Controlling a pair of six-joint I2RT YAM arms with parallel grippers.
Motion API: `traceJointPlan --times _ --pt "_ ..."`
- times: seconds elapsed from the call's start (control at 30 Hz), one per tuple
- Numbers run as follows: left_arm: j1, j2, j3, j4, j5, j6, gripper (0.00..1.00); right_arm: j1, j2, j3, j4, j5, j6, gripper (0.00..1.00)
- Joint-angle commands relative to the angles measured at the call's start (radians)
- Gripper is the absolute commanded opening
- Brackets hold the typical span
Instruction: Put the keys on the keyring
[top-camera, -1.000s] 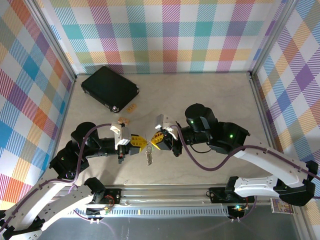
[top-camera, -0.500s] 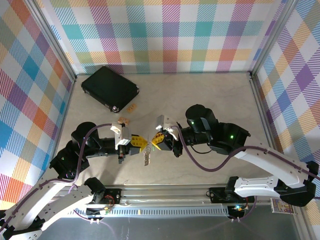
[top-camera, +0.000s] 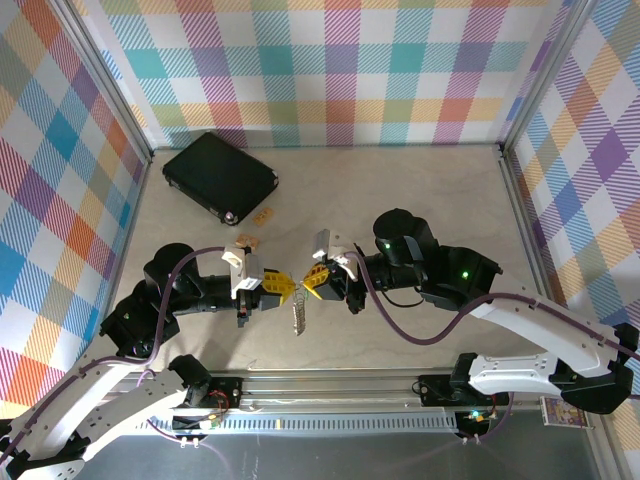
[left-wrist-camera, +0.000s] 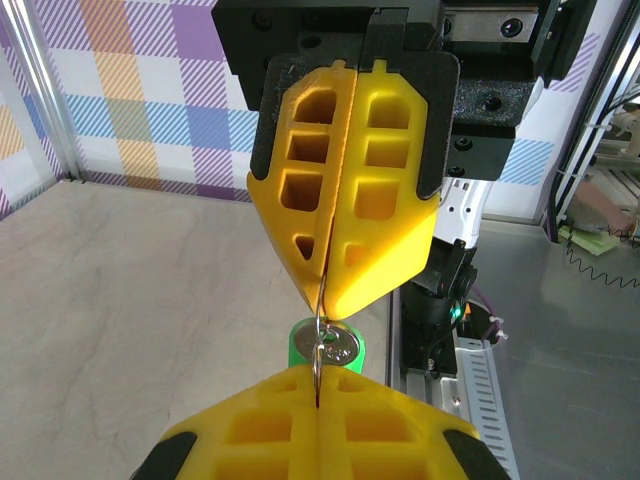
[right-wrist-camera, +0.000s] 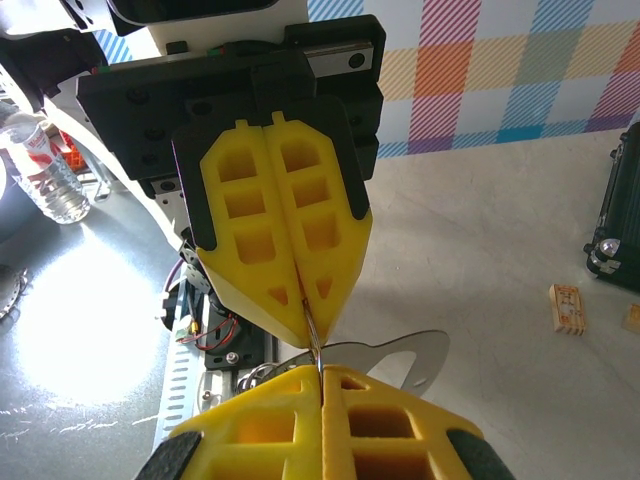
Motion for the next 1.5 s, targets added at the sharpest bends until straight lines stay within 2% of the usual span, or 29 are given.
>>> traceJointPlan --times 0.0,1.47 --pt "0.010 -0.007 0.005 0.049 0.029 -0.011 0.00 0.005 0.002 -0.003 0.021 -0.023 0.010 0.00" --pt "0.010 -0.004 0.004 0.039 0.046 -0.008 0.00 0.007 -0.029 -0.026 0.048 -0.035 -0.004 0.00"
